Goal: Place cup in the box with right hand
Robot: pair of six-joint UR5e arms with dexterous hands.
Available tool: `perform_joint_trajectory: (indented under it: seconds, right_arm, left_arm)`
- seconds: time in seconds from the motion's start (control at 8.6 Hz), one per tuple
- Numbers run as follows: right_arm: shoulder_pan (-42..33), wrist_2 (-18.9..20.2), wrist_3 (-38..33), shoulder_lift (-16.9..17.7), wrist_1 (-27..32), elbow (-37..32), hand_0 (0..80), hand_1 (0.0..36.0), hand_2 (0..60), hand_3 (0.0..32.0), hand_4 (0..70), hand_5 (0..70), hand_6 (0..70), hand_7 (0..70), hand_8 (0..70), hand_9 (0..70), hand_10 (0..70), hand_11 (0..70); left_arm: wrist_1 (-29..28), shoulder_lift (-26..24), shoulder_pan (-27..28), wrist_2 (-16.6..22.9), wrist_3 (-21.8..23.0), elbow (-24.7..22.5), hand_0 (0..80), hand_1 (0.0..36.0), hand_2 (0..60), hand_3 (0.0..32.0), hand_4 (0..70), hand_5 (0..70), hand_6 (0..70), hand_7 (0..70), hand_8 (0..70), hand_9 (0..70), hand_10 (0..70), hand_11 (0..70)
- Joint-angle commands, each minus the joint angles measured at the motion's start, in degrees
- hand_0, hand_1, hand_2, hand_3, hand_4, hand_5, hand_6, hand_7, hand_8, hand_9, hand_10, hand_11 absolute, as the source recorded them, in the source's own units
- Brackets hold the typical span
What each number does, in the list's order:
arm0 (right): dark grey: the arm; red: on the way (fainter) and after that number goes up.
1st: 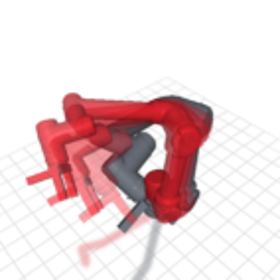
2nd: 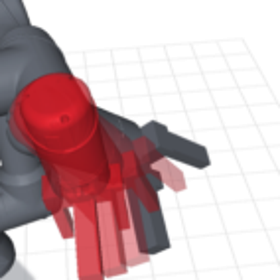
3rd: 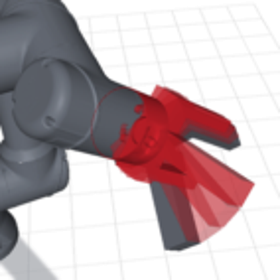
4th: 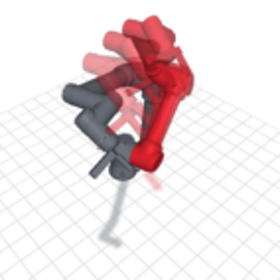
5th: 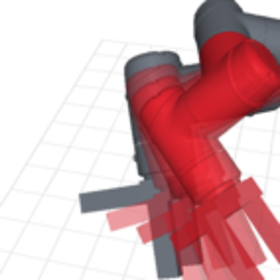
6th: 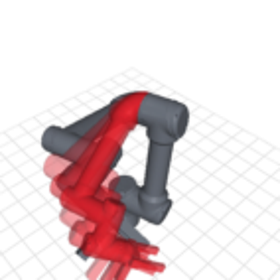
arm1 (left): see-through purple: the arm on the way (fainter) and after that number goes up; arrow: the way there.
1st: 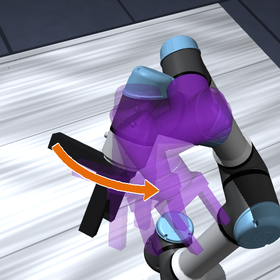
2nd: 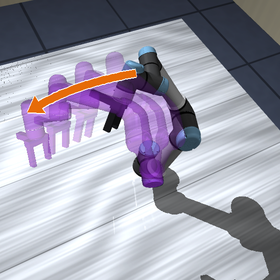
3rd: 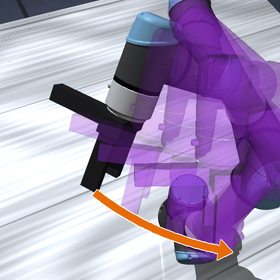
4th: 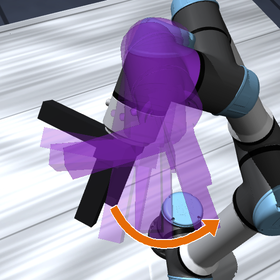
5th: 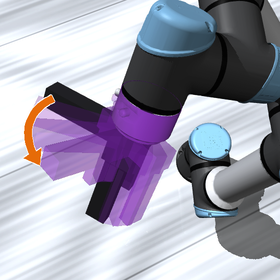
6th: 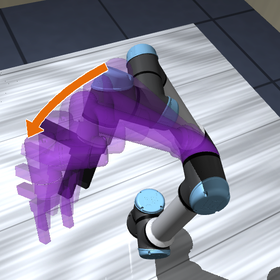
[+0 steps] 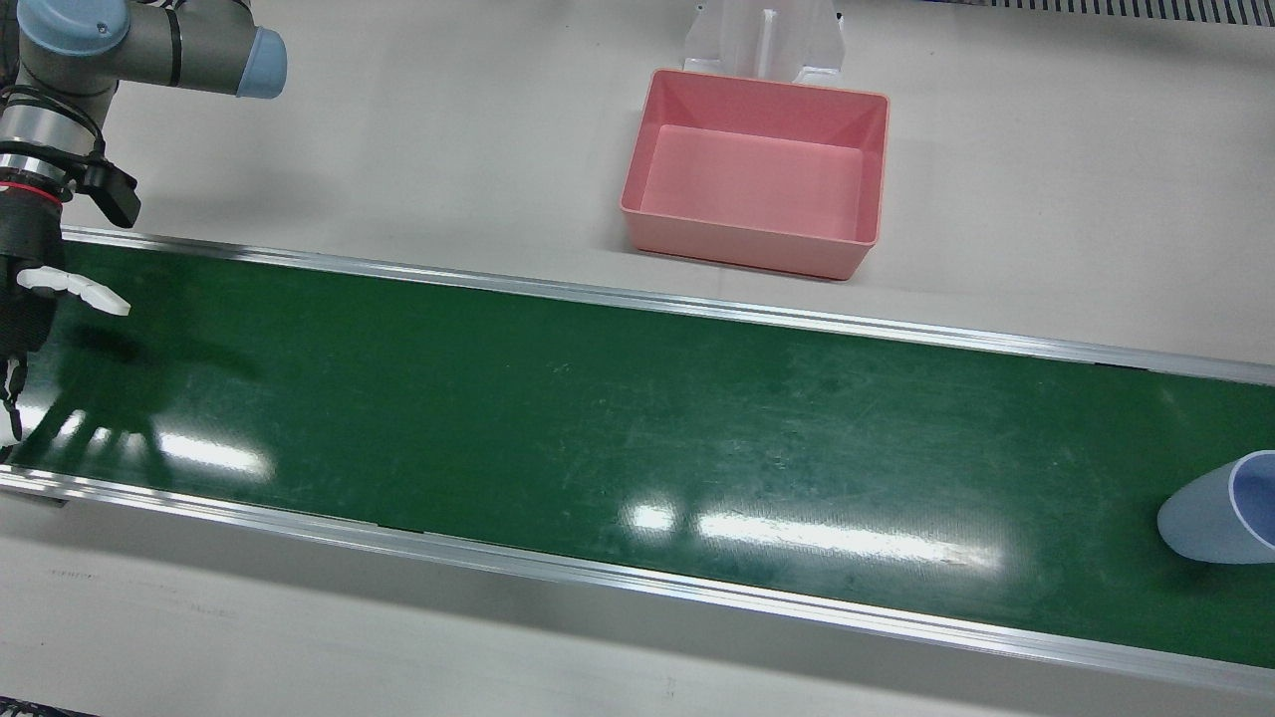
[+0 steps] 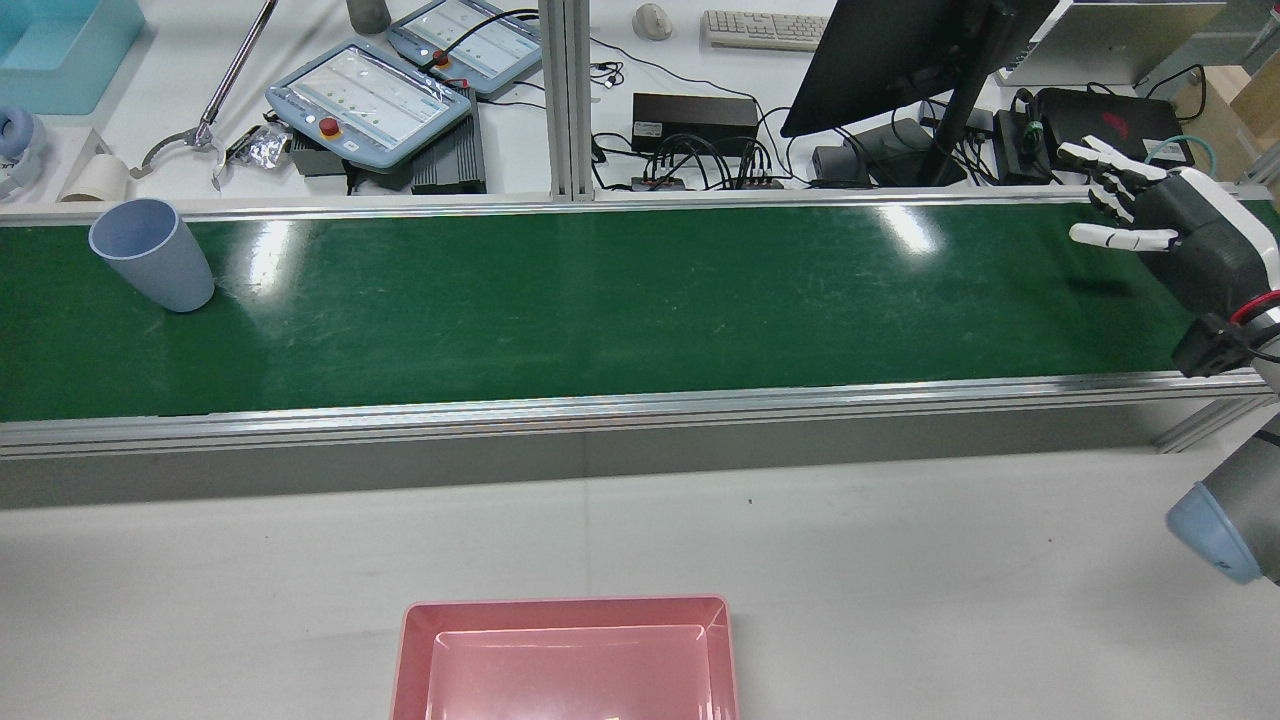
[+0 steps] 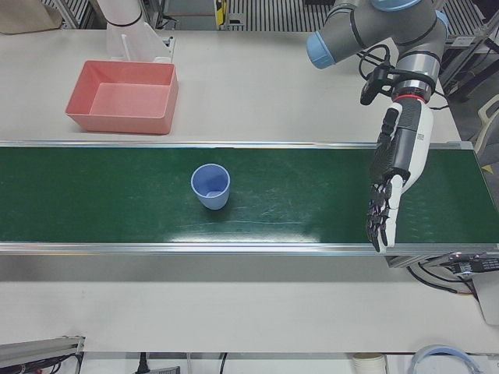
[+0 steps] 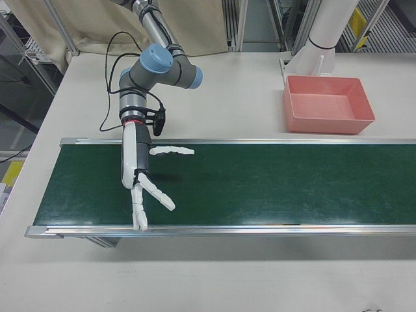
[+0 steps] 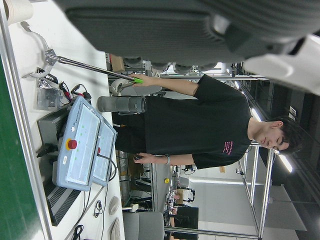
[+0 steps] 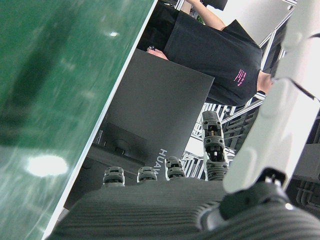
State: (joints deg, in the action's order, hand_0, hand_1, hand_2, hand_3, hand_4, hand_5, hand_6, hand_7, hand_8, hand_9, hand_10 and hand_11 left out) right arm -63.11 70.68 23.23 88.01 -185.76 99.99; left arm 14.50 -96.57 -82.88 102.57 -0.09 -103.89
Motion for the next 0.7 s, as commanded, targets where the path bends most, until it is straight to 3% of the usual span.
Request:
perform_joint_trajectory:
  seconds: [0.0, 0.12, 0.23, 0.35, 0.58]
  right_arm:
    - [1.4, 0.08, 1.73, -0.82, -0.04, 0.65, 48.4, 14.0, 12.1, 9.2, 9.2, 4.6, 2.5, 12.4, 0.9, 4.6, 2.2, 4.9]
    - [2.01, 0.08, 2.16, -0.91, -0.04, 0.65, 48.1, 14.9, 15.5, 9.4, 8.0, 4.7, 2.5, 12.5, 0.9, 4.6, 2.1, 4.8]
    - [2.72, 0.08, 2.43, -1.08, -0.04, 0.73, 48.8, 13.1, 8.5, 9.6, 10.3, 4.6, 2.5, 12.7, 0.8, 4.6, 2.1, 4.8]
    - [3.33, 0.08, 2.78, -1.87, -0.04, 0.74, 48.8, 13.2, 9.0, 9.8, 10.5, 4.6, 2.5, 13.0, 0.8, 4.6, 2.0, 4.6]
    - [4.13, 0.08, 3.65, -2.49, -0.12, 1.26, 47.8, 16.0, 20.0, 9.6, 7.9, 4.6, 2.6, 14.0, 0.7, 4.6, 1.8, 4.3]
  left_arm:
    - [0.0, 0.07, 0.0, 0.0, 0.0, 0.0, 0.0, 0.0, 0.0, 0.0, 0.0, 0.0, 0.0, 0.0, 0.0, 0.0, 0.0, 0.0]
    - [0.0, -0.02, 0.0, 0.0, 0.0, 0.0, 0.0, 0.0, 0.0, 0.0, 0.0, 0.0, 0.0, 0.0, 0.0, 0.0, 0.0, 0.0]
    - [0.0, -0.02, 0.0, 0.0, 0.0, 0.0, 0.0, 0.0, 0.0, 0.0, 0.0, 0.0, 0.0, 0.0, 0.0, 0.0, 0.0, 0.0]
    - [0.0, -0.02, 0.0, 0.0, 0.0, -0.09, 0.0, 0.0, 0.0, 0.0, 0.0, 0.0, 0.0, 0.0, 0.0, 0.0, 0.0, 0.0]
    - [0.0, -0.02, 0.0, 0.09, 0.0, -0.09, 0.0, 0.0, 0.0, 0.0, 0.0, 0.0, 0.0, 0.0, 0.0, 0.0, 0.0, 0.0]
